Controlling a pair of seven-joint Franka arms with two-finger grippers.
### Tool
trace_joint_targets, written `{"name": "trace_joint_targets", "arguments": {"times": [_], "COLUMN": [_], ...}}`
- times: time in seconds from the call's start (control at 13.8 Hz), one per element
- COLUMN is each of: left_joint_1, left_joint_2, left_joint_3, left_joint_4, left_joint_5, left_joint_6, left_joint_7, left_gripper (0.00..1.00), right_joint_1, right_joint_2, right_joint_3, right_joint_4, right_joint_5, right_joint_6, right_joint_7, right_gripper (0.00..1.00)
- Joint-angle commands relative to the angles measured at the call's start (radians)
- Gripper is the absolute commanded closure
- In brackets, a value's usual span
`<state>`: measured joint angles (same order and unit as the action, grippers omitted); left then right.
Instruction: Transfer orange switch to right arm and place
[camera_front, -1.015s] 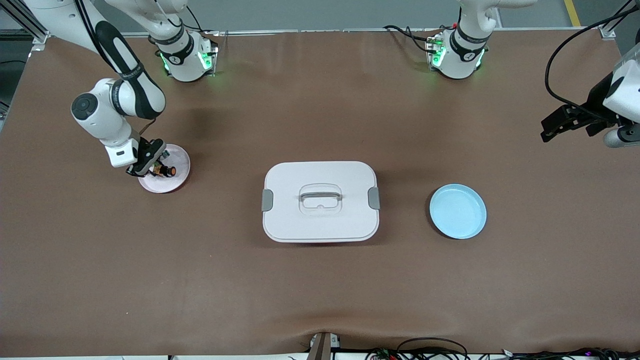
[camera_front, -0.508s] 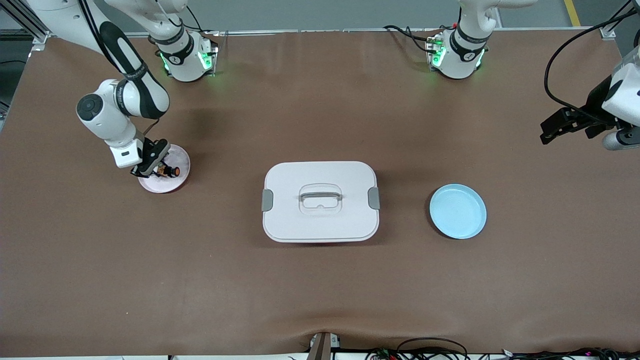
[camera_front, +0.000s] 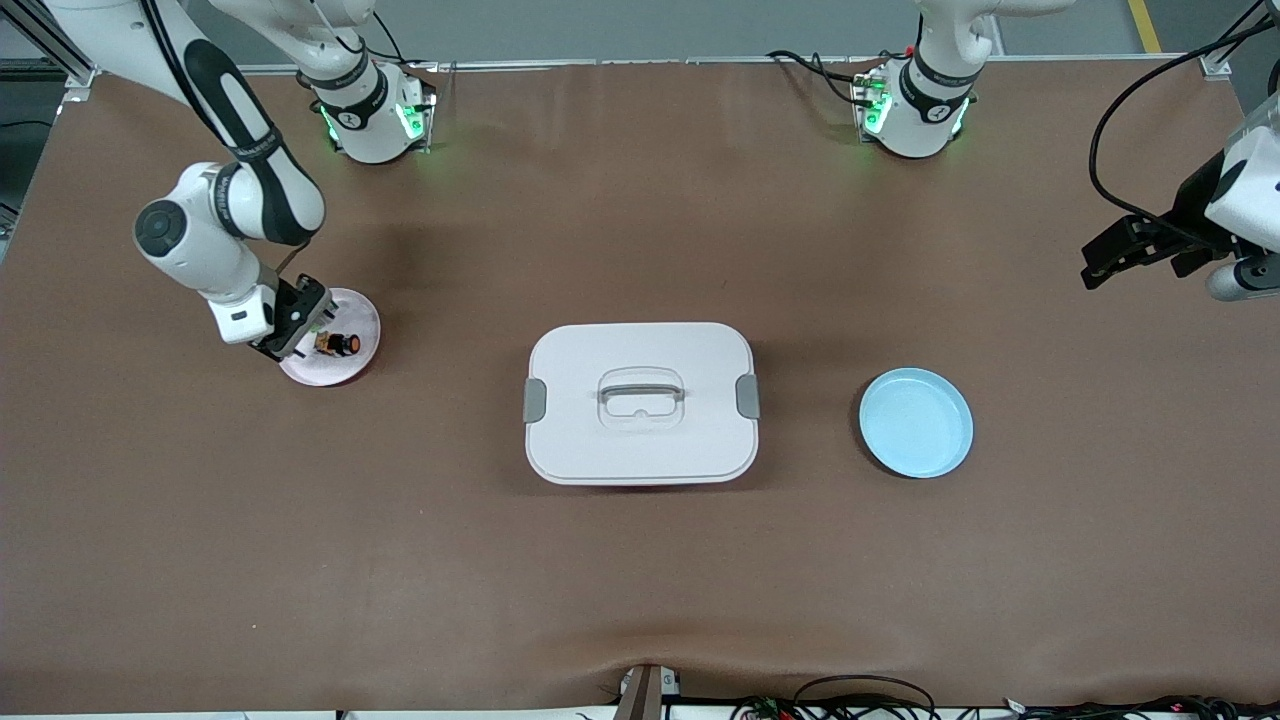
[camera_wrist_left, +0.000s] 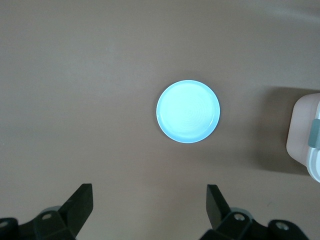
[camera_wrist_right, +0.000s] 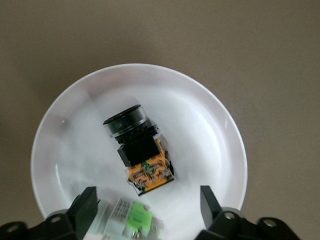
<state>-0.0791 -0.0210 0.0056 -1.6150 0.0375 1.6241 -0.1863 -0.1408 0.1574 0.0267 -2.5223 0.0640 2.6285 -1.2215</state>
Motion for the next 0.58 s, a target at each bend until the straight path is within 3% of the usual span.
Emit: {"name": "trace_joint_targets", "arguments": {"times": [0.0,0.29,0.51], "left_joint_1": [0.007,0.007,0.007], "left_joint_2": [-0.005,-0.007,-0.005], "left_joint_3": [-0.004,-0.004,-0.004], "left_joint_4": [-0.003,-0.002,-0.002], "left_joint_5": [-0.001,-0.001,-0.001], "left_joint_6": [0.016,0.014,0.014], "left_joint_7": [-0.004,-0.004,-0.004], "left_gripper": [0.00,0.00,0.00], "right_joint_1": [-0.017,-0.036,-0.033], "right_joint_2": [-0.065,-0.062,-0.061], "right_joint_3": [0.004,0.004,0.005], "right_joint_4": [0.130,0.423,0.555], "right_joint_5": [0.002,-0.010,-0.012], "right_joint_6": [-0.259,-0.643,-0.781], "right_joint_7": [0.020,0.155,0.374], "right_gripper": [0.00,0.00,0.00]}}
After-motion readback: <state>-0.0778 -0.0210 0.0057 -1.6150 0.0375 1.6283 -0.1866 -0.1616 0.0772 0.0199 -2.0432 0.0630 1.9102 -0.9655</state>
